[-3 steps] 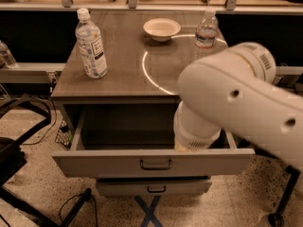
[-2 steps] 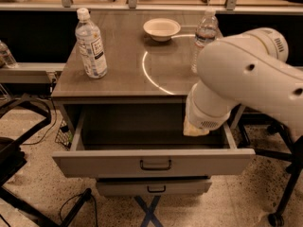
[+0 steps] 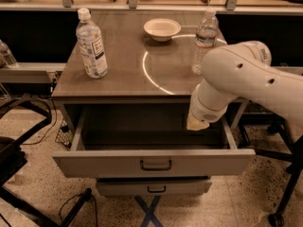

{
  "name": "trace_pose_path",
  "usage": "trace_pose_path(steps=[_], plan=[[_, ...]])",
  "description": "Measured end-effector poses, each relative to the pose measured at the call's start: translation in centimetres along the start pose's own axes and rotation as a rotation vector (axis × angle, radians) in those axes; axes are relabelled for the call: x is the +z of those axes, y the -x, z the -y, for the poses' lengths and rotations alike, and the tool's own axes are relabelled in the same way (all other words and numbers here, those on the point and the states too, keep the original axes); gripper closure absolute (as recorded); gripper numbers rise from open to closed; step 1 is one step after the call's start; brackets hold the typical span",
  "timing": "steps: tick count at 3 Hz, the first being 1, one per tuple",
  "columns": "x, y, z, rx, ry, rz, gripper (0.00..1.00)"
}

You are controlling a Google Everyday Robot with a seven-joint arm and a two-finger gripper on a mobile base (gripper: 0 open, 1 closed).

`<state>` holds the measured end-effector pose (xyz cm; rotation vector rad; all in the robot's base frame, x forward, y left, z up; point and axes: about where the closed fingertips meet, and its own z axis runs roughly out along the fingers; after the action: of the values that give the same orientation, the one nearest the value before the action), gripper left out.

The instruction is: Open top drawer

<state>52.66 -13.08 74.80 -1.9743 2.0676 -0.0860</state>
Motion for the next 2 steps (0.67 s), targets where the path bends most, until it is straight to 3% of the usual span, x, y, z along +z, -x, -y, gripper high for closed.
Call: trace_pose_path(steps=[2], plan=[[6.5,-1.0,-0.7,-0.025,0.053,0.011,1.0]])
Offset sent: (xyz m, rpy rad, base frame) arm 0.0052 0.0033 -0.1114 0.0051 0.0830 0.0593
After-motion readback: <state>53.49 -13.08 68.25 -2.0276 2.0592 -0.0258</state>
